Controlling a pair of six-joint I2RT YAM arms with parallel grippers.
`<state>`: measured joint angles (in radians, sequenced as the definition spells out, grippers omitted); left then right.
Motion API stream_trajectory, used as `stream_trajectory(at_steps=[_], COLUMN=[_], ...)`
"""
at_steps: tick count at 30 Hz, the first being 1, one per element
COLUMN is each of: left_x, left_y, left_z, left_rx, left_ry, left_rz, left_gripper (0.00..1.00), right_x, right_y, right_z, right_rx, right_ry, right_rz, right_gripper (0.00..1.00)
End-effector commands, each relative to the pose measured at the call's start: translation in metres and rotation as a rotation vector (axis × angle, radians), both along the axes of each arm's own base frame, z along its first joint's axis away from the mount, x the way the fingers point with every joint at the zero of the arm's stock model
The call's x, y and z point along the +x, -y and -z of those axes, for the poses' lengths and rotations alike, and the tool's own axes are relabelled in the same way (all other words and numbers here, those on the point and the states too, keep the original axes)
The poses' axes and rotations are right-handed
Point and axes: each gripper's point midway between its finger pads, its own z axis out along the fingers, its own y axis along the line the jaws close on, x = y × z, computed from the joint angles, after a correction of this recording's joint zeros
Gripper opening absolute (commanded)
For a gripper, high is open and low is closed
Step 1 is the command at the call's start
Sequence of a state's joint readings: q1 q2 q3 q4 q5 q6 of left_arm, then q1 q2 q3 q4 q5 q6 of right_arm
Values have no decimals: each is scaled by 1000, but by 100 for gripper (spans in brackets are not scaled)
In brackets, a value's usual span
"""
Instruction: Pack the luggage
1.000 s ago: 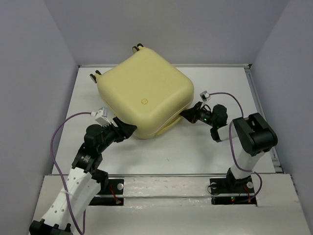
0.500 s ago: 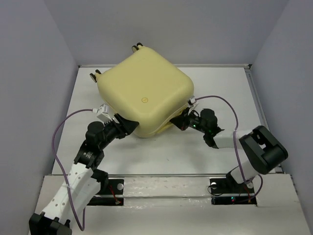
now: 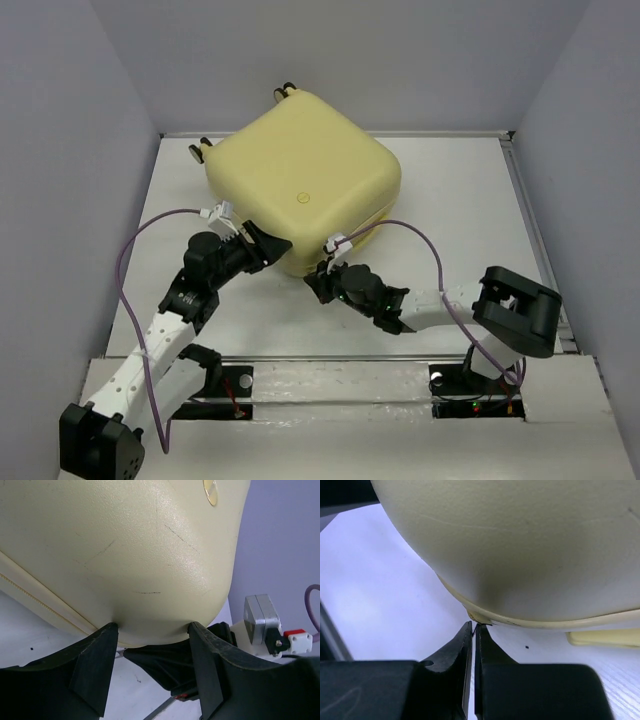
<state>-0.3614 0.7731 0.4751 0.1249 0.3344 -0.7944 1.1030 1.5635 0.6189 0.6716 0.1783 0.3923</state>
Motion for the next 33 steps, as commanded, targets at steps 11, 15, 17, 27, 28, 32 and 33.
stream_trajectory(at_steps=[11,15,17,27,28,32,33], left_x=[57,60,63,77,82,107,115], left_y=[-2,7,22,1,-9,-78,-107], left_z=[-138,-153,-141,-184,-195,-179,-166], left_rx=[66,73,8,86,99,145,144], left_ry=[286,285,240,302,332,264,229], left_rz=[-91,-44,11,-84,-124,-290,-350], left_gripper=[71,73,73,81,84,87,87], right_x=[-94,-100,-121,-125,-123,-125,-122], right_y=[-92,-87,-91,30,27,64,71], right_z=[-83,-81,-79,1,-19,8,11], right_rx=[455,423,425,30,87,-94,-92], right_ry=[204,192,168,-61,-60,-184,-211], right_rz=[-222,-248,-340,-204,-187,-112,-81], right_gripper=[7,7,7,23,40,92,91])
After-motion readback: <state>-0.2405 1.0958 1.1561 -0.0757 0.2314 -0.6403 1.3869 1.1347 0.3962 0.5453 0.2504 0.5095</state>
